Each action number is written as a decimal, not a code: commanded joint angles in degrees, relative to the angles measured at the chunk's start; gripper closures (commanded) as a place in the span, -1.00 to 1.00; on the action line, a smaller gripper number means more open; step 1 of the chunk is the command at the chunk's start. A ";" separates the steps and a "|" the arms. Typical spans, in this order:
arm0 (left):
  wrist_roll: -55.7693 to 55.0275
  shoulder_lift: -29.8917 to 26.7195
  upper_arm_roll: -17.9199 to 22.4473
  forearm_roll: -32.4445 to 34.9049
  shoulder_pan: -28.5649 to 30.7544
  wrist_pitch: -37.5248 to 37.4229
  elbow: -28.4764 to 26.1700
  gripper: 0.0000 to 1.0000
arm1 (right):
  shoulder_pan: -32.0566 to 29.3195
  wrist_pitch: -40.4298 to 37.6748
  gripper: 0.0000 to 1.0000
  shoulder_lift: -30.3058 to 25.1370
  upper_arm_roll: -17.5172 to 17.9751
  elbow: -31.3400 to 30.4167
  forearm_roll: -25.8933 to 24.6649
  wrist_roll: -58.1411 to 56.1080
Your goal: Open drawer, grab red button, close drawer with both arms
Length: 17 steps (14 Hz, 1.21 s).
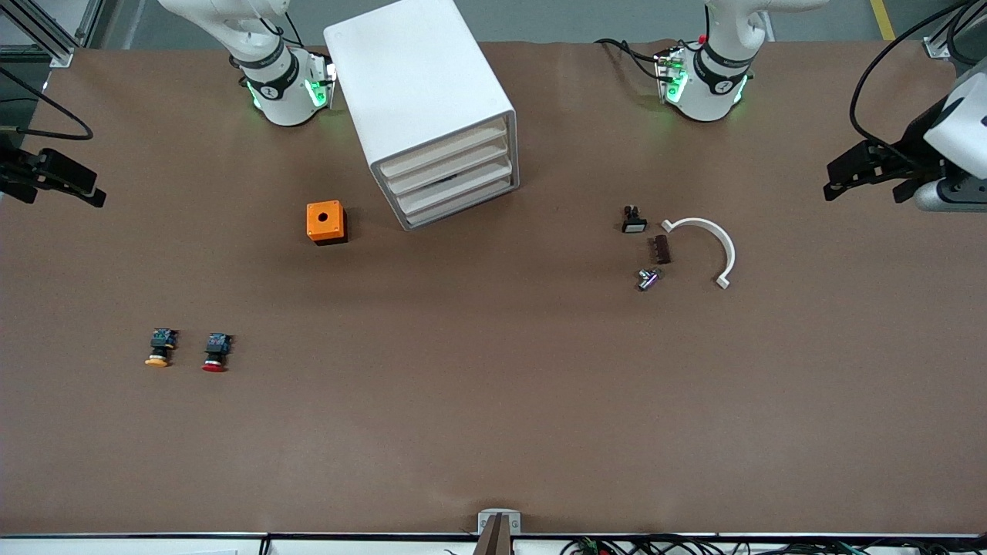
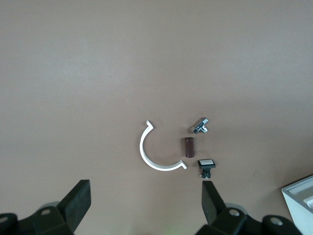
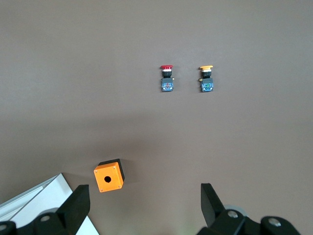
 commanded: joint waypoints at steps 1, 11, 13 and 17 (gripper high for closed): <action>-0.10 -5.07 -0.70 1.40 0.63 2.14 -5.52 -1.00 | -0.06 0.05 -1.00 -0.44 -0.09 -0.27 0.29 -0.31; 0.43 -5.18 -4.40 6.24 1.60 5.76 -6.52 -1.00 | -0.14 -0.04 -1.00 -0.44 -0.26 -0.18 0.02 -0.23; 0.43 -5.09 -3.35 4.05 1.60 5.50 -6.07 -1.00 | -0.14 0.05 -1.00 -0.44 -0.26 -0.18 -0.06 -0.23; -2.20 -5.18 -0.88 -0.53 1.60 5.23 -6.16 -1.00 | -0.23 0.05 -1.00 -0.44 -0.26 -0.18 -0.15 -0.23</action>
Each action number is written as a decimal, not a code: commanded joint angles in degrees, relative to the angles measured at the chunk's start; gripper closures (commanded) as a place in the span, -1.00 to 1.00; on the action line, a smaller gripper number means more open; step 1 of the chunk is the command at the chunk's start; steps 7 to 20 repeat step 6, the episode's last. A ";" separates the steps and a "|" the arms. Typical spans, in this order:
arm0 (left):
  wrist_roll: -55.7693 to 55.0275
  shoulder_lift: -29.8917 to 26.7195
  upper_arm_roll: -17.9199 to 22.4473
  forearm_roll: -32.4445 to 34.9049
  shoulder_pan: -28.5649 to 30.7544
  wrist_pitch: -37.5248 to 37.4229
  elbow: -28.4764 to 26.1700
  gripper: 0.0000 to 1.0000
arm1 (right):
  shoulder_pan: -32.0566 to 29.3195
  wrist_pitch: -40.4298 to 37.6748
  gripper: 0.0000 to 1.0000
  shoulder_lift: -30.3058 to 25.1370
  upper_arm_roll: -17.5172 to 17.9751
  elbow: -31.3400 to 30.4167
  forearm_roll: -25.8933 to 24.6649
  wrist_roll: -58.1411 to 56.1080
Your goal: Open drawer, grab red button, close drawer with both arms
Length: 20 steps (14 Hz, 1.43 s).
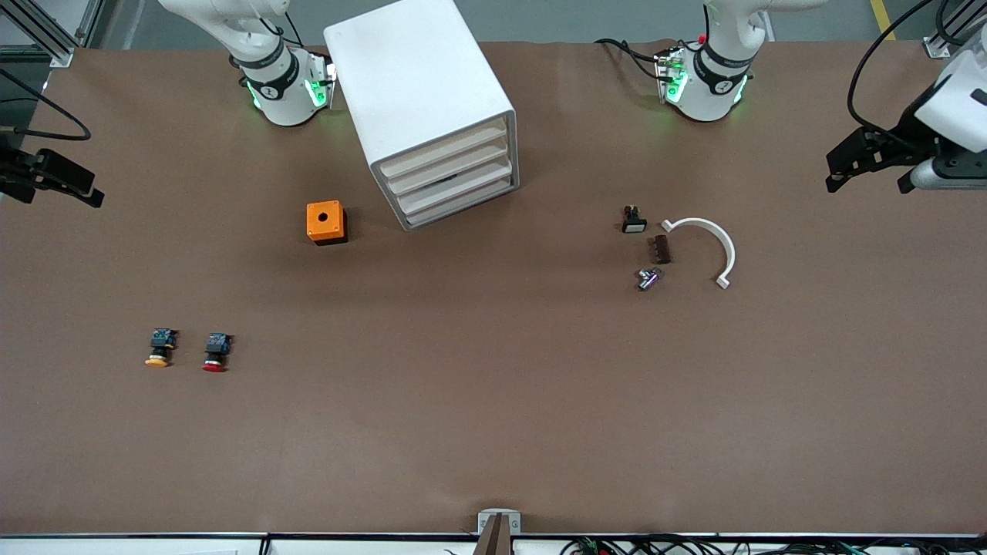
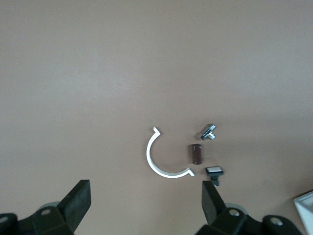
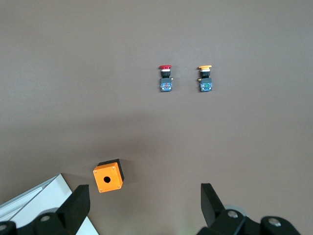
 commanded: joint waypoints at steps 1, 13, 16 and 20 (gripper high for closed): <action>-0.67 -0.07 0.27 -1.44 0.39 0.21 0.52 -1.00 | -0.18 0.03 -1.00 -0.44 0.02 -0.08 -0.14 -0.23; -0.66 0.29 0.27 -0.82 -0.31 -0.05 0.34 -1.00 | -0.27 0.03 -1.00 -0.44 0.02 -0.08 -0.22 -0.23; -0.66 0.29 0.27 -0.82 -0.31 -0.05 0.34 -1.00 | -0.27 0.03 -1.00 -0.44 0.02 -0.08 -0.22 -0.23; -0.66 0.29 0.27 -0.82 -0.31 -0.05 0.34 -1.00 | -0.27 0.03 -1.00 -0.44 0.02 -0.08 -0.22 -0.23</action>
